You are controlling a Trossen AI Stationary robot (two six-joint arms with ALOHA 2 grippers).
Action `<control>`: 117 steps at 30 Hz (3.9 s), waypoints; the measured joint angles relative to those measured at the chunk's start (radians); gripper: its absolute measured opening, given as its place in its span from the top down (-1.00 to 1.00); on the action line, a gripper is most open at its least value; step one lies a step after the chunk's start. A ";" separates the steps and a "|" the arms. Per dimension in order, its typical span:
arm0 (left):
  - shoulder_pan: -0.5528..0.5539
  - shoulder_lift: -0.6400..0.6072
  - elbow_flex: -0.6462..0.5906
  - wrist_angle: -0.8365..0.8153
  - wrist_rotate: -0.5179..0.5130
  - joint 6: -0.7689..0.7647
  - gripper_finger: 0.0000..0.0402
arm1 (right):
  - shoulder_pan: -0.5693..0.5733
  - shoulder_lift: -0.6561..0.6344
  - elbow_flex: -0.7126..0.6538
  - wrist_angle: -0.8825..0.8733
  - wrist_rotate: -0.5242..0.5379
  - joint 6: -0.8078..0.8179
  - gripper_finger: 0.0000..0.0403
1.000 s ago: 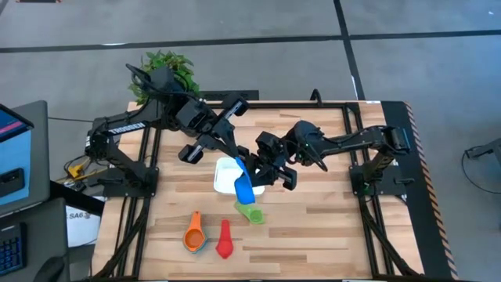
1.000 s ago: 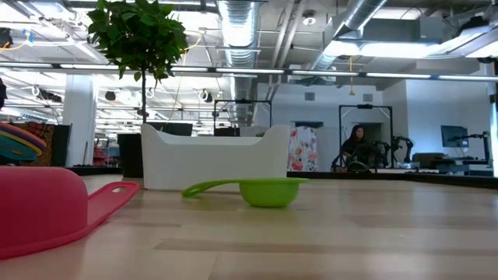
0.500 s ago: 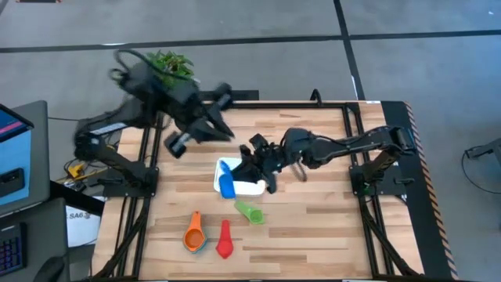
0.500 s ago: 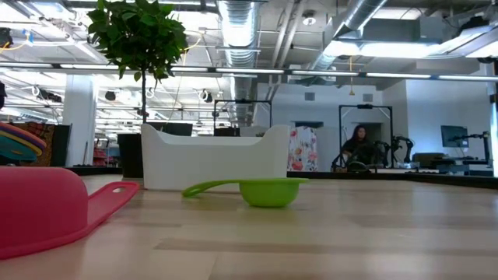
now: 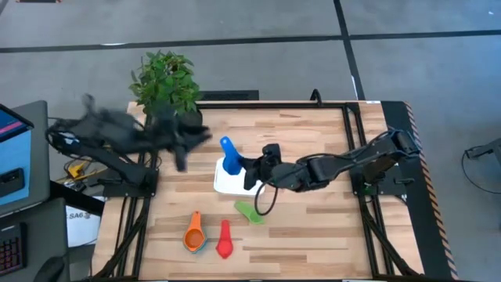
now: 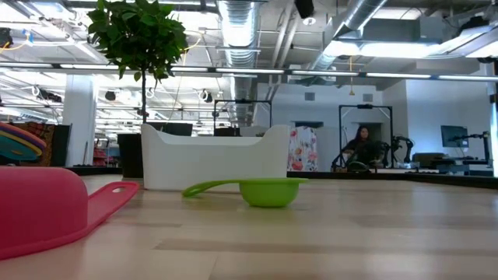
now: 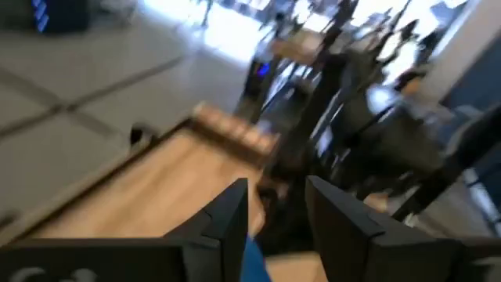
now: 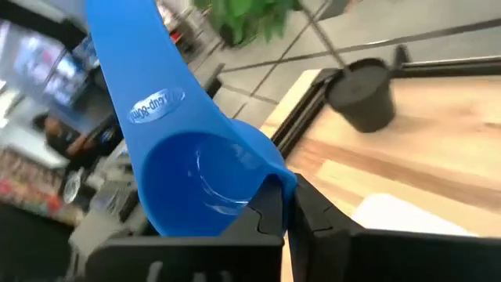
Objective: Nest measuring cups in basket
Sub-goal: Stack the blue measuring cup into the orange measuring cup, then stack the red measuring cup into the light blue measuring cup
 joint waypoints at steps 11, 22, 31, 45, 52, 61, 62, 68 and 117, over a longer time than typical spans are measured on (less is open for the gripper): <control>-0.033 0.126 -0.079 -0.059 -0.134 -0.393 0.17 | 0.057 0.018 0.000 -0.009 0.138 0.139 0.97; 0.003 0.208 -0.078 -0.040 -0.143 -0.368 0.10 | 0.067 0.018 0.000 -0.014 0.172 0.169 0.97; 0.042 0.220 -0.078 -0.013 -0.043 -0.371 0.92 | 0.065 0.018 0.000 -0.033 0.145 0.149 0.95; -0.077 0.130 -0.088 -0.302 0.307 -0.441 1.00 | 0.065 0.018 0.001 -0.178 -0.308 0.113 0.03; -0.249 -0.039 -0.454 -0.123 0.199 -0.761 1.00 | 0.121 0.018 0.001 -0.213 -0.286 0.157 -0.16; -0.421 -0.239 -0.992 0.451 0.234 -0.889 1.00 | 0.128 0.018 0.001 -0.213 -0.284 0.186 -0.05; -0.436 -0.245 -1.040 0.526 0.229 -0.894 1.00 | 0.128 0.018 0.001 -0.213 -0.285 0.192 -0.04; -0.498 -0.246 -1.218 0.750 0.201 -0.938 1.00 | 0.128 0.018 0.001 -0.213 -0.286 0.232 0.03; -0.541 -0.180 -1.287 0.578 0.387 -1.032 0.21 | 0.100 0.018 0.001 -0.213 -0.282 0.372 0.11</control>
